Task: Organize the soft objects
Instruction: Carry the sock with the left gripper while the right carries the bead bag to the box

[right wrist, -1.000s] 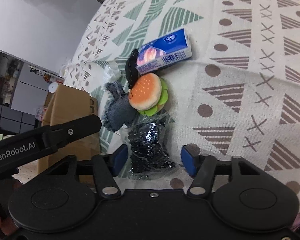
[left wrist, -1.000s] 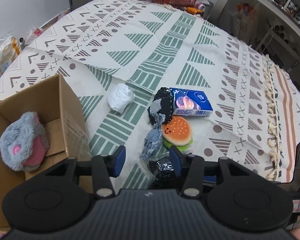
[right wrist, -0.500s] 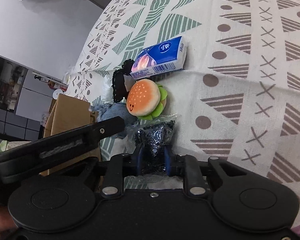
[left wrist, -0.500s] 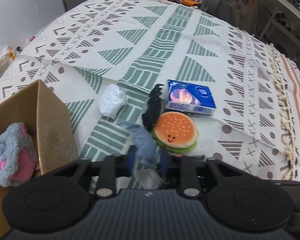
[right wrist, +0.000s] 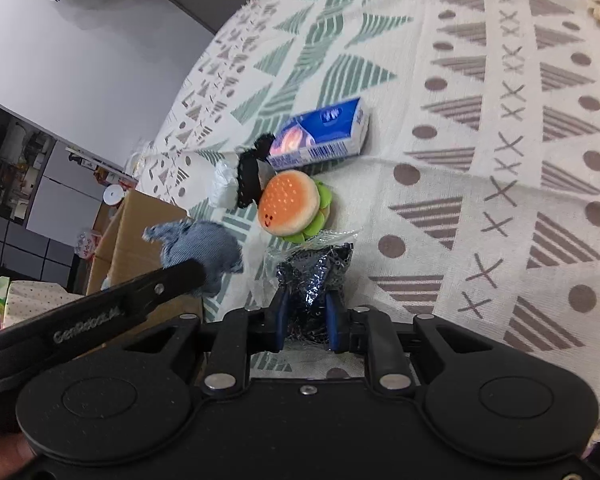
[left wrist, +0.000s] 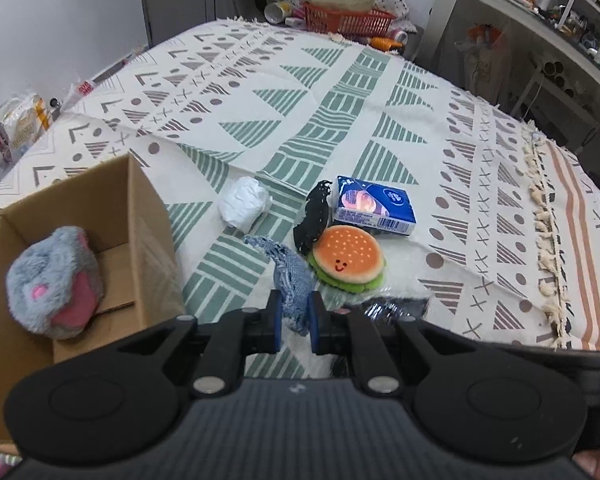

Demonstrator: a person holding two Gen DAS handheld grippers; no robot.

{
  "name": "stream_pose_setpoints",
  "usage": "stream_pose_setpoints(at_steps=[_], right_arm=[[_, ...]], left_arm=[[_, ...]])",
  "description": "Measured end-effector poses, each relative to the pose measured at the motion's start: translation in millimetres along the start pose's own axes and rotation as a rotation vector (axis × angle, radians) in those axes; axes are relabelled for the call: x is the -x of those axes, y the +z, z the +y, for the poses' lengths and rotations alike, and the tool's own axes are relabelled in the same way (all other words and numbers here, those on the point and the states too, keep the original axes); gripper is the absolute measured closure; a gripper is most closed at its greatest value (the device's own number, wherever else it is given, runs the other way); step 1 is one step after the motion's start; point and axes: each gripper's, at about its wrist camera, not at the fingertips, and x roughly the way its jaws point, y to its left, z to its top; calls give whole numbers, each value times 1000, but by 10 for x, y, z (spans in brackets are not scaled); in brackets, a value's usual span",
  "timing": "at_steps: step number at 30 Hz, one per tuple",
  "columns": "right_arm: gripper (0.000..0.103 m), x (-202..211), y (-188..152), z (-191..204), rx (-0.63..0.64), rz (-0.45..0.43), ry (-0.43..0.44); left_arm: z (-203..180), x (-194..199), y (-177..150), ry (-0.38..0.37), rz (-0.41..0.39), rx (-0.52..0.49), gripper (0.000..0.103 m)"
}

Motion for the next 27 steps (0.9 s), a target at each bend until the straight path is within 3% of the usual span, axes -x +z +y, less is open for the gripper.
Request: stream_pose_setpoints(at_steps=[14,27], right_arm=[[84,423,-123,232,67,-150,-25],[85,721,-181,519,96,-286,-11]], left_arm=[[177,676,-84,-22,-105,38,91],[623,1063,-153,-5,-157,78,91]])
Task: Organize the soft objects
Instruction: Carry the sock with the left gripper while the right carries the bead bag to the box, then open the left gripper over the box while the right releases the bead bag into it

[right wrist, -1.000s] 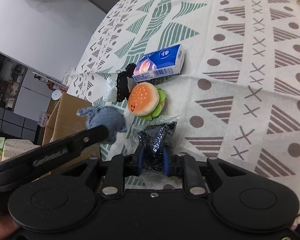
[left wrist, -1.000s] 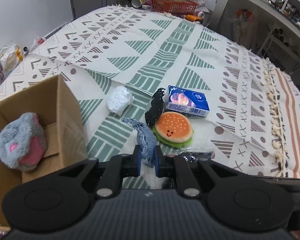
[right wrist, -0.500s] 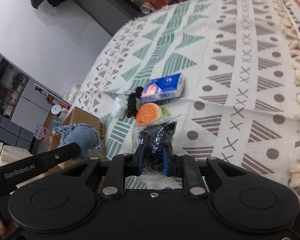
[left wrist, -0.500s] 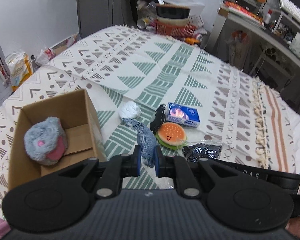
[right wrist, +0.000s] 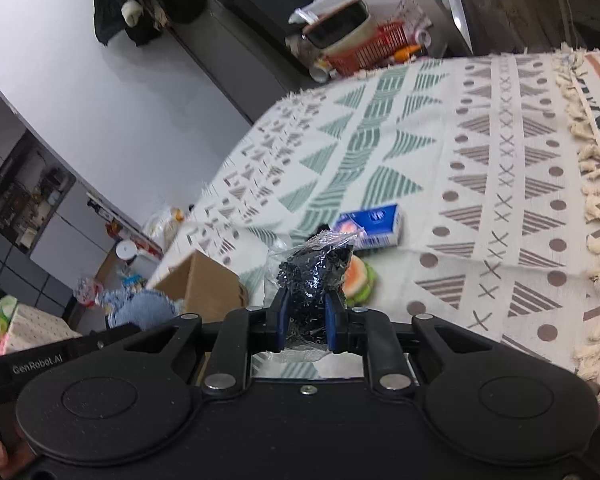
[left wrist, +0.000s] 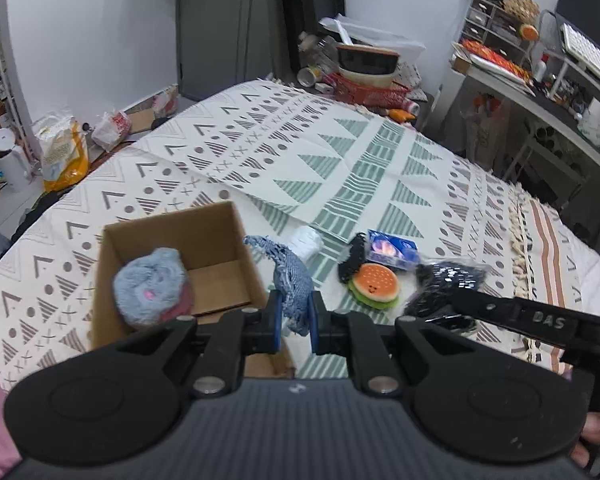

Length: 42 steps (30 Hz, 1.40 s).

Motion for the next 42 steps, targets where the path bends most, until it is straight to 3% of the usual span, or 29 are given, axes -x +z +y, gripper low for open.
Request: stream_pose_setpoints(at_steps=[10,23,38,42], right_arm=[[85,124,19,271,12,-44,9],[85,-75,-33,855,92,-4,58],[85,-497,-106,1358,152,55,58],[85,-638,-141,1429,155,75,60]], left_arm=[[386,132,-6,11,-17,62,91],[1084,186,140,44,-32,195,91],[1376,-117,-14,10,75,221,90],[1375,-172,-26,27,99,183,83]])
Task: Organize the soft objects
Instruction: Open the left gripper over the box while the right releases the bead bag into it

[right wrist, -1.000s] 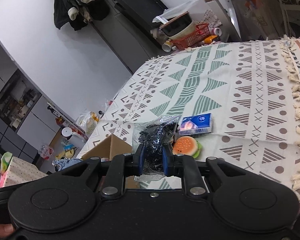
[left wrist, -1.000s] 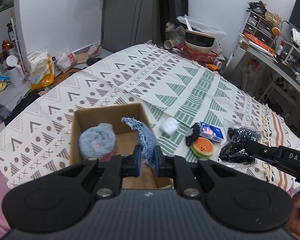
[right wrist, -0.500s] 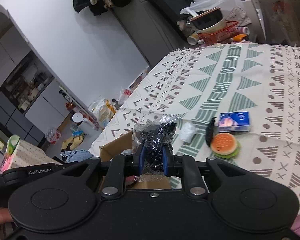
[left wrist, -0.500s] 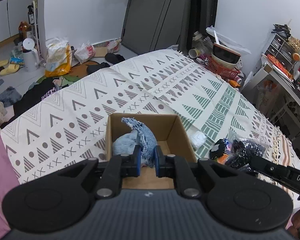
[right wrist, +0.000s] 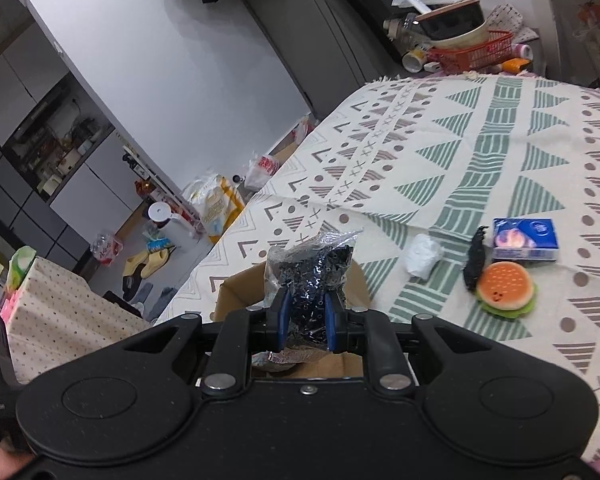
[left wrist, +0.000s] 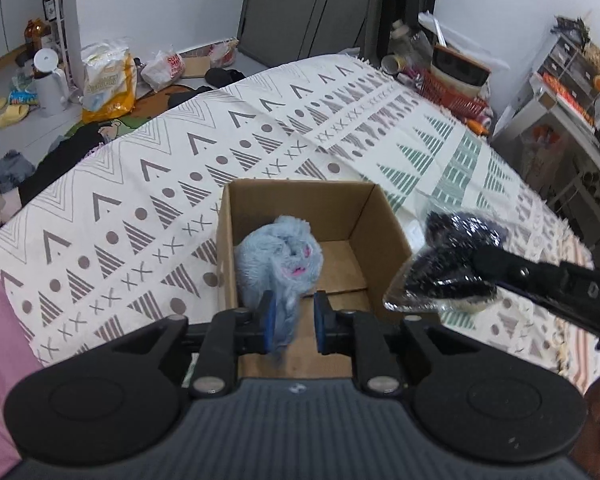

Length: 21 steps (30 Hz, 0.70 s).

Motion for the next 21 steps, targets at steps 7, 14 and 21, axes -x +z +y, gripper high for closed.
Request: stream_pose_setpoints(at_steps=[7,14,21], right_arm=[[84,-216,37,70,8,17,-17],[65,-190,98,101,7,2,7],[33,-11,61,-48,-34,-30,9]], left_arm=[[94,36,43,27,-9,6,66],[109,102,65,56,-52,2,45],[-64,138,65,89,-78,-11,22]])
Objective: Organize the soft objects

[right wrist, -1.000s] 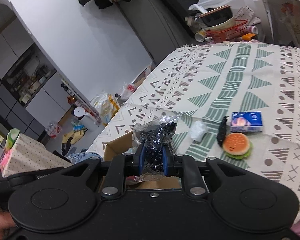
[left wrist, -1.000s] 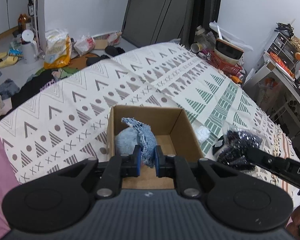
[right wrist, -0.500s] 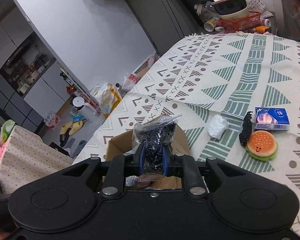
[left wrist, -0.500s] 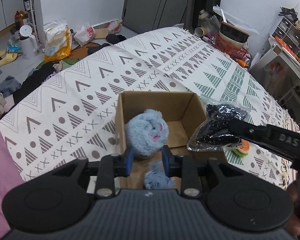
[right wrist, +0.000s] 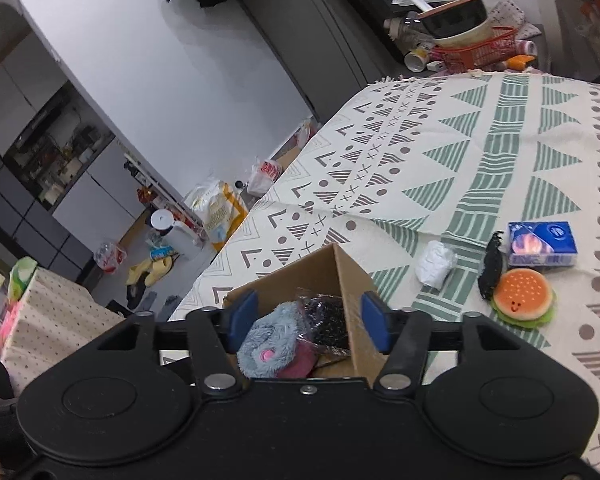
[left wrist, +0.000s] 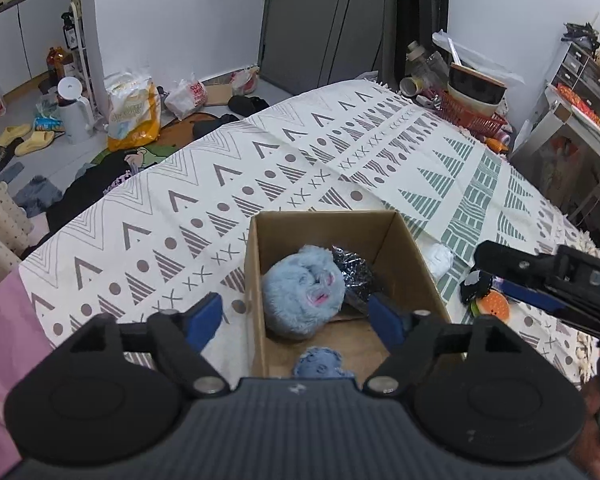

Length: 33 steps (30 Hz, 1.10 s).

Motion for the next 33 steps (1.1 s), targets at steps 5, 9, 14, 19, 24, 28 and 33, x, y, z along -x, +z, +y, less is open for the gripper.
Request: stream_pose_setpoints(at_steps=[5,9,14,19,24,28,33], right_arm=[[7,181,4,-104,38,-62,-43],[0,332,6,-221,60,-120,-51],[0,494,28,-351,110,-171,-48],[0,660,57,-431,175,-215,-65],[0,839,86,-545,201,-267,-39],[0,926,125,-698,166,-260,-29],[0,1029,135,-868,160,-277,-39]], left_arm=[[-115,44,-31,10,-18,-33,16],[-211,102,-45,27,-51,-34,0],[-380,199,-87,-9,-101,-46,0],[-583,284,-171,-57,-145,-56,0],[-679,352,-230,-145,-186,17,0],[-838,406,-258,-136,-219,14,0],[-1011,408,-291,-128,-203,-17,0]])
